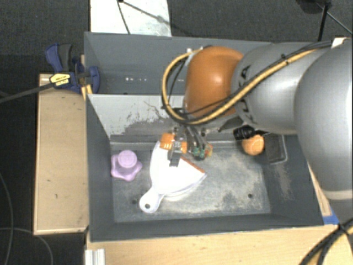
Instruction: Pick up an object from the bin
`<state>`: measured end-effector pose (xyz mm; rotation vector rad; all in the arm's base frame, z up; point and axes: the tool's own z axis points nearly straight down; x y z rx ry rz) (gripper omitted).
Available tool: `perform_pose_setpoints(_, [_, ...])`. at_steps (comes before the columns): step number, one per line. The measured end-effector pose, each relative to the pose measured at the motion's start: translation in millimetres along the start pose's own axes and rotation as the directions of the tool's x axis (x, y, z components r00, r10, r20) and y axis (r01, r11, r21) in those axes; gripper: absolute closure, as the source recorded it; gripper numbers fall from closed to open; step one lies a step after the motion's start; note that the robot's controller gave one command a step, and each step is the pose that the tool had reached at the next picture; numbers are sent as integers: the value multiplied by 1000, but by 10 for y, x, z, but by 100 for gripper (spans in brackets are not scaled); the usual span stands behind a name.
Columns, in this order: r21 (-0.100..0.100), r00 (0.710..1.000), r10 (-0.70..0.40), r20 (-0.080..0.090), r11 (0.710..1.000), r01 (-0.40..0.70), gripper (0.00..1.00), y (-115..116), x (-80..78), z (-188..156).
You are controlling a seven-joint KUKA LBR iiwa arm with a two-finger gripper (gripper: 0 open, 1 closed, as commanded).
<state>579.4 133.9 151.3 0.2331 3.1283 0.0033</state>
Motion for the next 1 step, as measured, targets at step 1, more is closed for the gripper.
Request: perform_pose_setpoints(1, [0, 1000, 0, 1, 1000, 0, 100, 1, -4, -50])
